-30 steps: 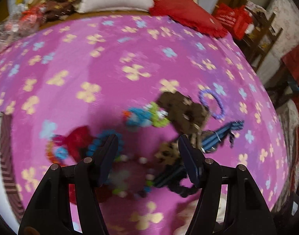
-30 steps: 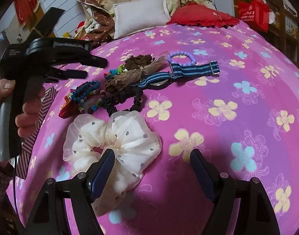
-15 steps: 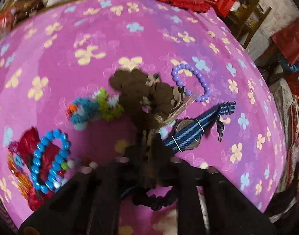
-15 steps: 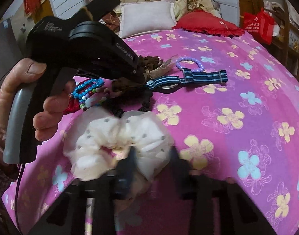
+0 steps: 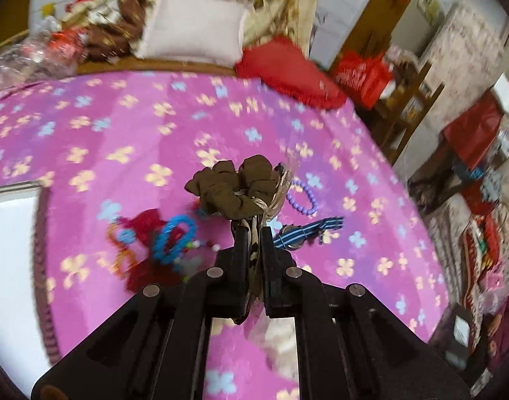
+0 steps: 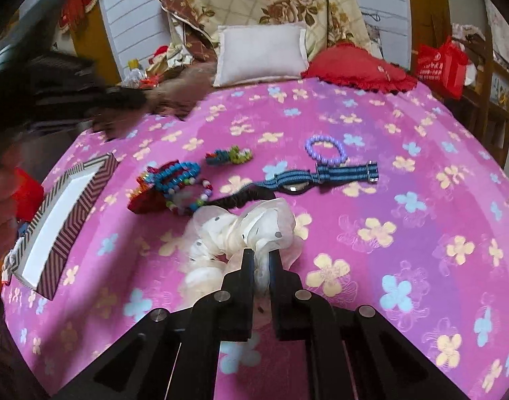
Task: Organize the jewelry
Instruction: 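Place the brown bow clip and white scrunchie into the tray with both tools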
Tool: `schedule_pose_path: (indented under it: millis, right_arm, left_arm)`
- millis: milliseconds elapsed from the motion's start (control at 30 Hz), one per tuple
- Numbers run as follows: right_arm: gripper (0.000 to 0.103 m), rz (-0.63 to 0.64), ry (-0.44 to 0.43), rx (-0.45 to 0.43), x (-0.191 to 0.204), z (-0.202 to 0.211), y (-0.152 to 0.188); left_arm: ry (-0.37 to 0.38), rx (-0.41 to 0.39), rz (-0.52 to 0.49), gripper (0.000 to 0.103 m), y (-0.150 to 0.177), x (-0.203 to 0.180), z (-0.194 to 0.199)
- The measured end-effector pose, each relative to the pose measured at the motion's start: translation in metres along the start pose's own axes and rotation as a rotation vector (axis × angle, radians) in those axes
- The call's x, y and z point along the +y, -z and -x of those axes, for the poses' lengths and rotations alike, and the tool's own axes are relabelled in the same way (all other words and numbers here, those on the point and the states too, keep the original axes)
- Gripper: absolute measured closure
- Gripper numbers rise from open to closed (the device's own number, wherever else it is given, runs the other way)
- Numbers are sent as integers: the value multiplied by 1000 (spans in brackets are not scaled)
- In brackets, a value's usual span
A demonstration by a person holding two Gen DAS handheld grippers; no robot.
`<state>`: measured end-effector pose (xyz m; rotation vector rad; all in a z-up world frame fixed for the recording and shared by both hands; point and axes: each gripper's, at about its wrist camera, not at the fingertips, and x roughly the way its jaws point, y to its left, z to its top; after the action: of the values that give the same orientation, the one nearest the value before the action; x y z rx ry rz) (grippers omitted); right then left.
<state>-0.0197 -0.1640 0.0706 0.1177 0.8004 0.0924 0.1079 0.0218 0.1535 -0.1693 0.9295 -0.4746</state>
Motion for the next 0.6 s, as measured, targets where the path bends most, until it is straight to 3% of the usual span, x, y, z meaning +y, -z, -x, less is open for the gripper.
schedule_pose_path:
  millis: [133, 267, 433, 600]
  right_arm:
    - [96, 35, -6, -23, 15, 18, -3]
    - [96, 87, -26, -32, 40, 32, -4]
    - [96, 165, -62, -34, 85, 45, -10]
    - [96, 235, -109, -38, 134, 50, -24]
  left_arm:
    - [-37, -78, 54, 97, 23, 22, 54]
    - [-136, -132, 103, 97, 48, 53, 91]
    - [-297, -173, 173, 97, 86, 99, 119]
    - [-403, -181, 266, 97, 126, 149, 140]
